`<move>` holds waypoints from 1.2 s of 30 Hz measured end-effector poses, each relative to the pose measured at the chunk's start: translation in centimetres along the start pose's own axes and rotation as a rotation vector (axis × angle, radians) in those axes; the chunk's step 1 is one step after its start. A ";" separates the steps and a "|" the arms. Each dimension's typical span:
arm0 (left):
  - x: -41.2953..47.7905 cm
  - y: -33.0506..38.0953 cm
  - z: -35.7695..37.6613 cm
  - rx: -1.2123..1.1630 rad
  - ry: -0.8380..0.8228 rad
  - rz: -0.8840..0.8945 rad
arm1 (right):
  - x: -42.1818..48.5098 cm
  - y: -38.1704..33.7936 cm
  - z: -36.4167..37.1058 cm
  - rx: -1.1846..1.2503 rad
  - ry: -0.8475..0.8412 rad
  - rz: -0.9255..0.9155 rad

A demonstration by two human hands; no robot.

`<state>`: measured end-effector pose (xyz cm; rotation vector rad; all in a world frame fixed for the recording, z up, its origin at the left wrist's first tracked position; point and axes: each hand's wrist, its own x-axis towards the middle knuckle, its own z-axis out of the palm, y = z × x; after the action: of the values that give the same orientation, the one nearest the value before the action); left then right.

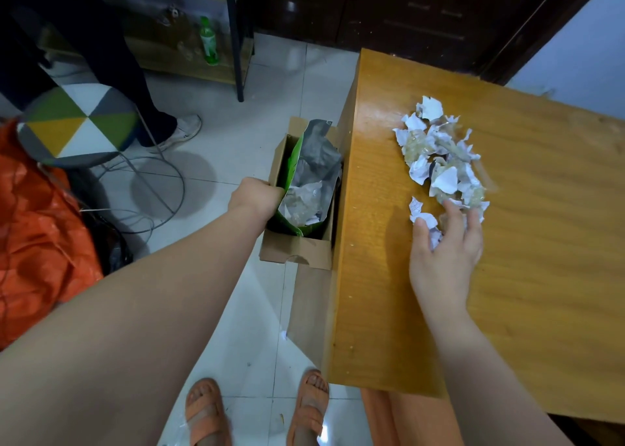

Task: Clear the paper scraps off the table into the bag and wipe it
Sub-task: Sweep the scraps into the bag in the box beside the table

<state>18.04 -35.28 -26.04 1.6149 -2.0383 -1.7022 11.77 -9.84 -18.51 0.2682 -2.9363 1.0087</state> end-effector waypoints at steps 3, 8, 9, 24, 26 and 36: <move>-0.1 -0.1 -0.1 0.006 0.005 0.003 | -0.8 -0.9 0.5 0.040 -0.033 -0.028; -0.6 0.0 -0.3 0.028 0.001 0.006 | -1.8 -2.6 1.8 0.044 -0.090 -0.082; -0.8 0.0 -0.4 0.030 0.000 0.005 | -1.8 -3.1 2.0 0.050 -0.097 -0.088; -1.5 -0.1 -0.7 0.079 -0.043 -0.016 | -3.3 -10.3 6.4 0.214 -0.291 -0.205; -1.6 -0.1 -0.8 0.095 -0.037 -0.011 | -3.1 -11.3 6.6 0.395 -0.282 -0.224; -1.4 -0.3 -1.3 0.062 -0.058 -0.024 | -2.0 -7.1 4.1 0.401 0.023 -0.159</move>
<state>19.67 -35.18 -24.95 1.6323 -2.1280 -1.7304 15.03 -17.56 -17.64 0.4844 -2.6146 1.5503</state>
